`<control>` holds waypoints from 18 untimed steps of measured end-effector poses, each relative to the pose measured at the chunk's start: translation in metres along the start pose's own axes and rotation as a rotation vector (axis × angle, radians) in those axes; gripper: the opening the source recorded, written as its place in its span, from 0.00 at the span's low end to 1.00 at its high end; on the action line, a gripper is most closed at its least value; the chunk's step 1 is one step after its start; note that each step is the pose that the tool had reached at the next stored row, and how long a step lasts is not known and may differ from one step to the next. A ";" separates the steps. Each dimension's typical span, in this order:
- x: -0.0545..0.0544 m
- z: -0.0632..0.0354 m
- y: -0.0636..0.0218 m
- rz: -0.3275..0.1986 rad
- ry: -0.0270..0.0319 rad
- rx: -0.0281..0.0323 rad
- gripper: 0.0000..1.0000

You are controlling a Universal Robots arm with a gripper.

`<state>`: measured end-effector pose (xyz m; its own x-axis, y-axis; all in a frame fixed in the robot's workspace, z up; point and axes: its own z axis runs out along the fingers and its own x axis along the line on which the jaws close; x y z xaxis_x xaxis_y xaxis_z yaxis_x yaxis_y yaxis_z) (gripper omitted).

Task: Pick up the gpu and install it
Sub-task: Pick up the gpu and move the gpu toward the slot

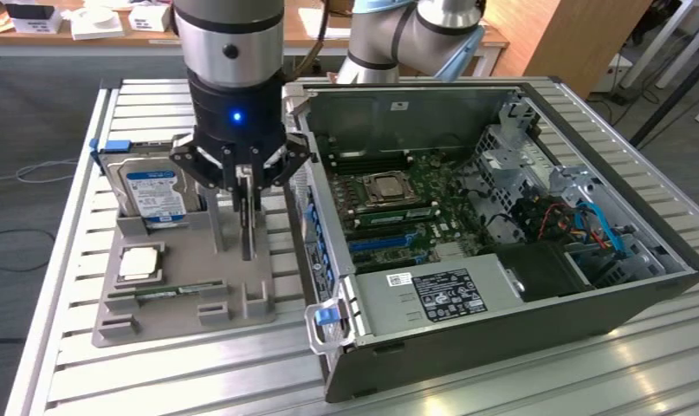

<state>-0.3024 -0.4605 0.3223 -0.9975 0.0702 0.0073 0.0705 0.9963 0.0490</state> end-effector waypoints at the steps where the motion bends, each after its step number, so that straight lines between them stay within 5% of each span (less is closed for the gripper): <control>1: 0.000 -0.0049 0.0002 0.000 0.0000 0.0000 0.27; 18: 0.001 -0.0791 0.0039 -0.006 0.0003 0.0000 0.27</control>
<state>-0.3024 -0.4605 0.4014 -0.9979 0.0646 0.0073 0.0649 0.9967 0.0490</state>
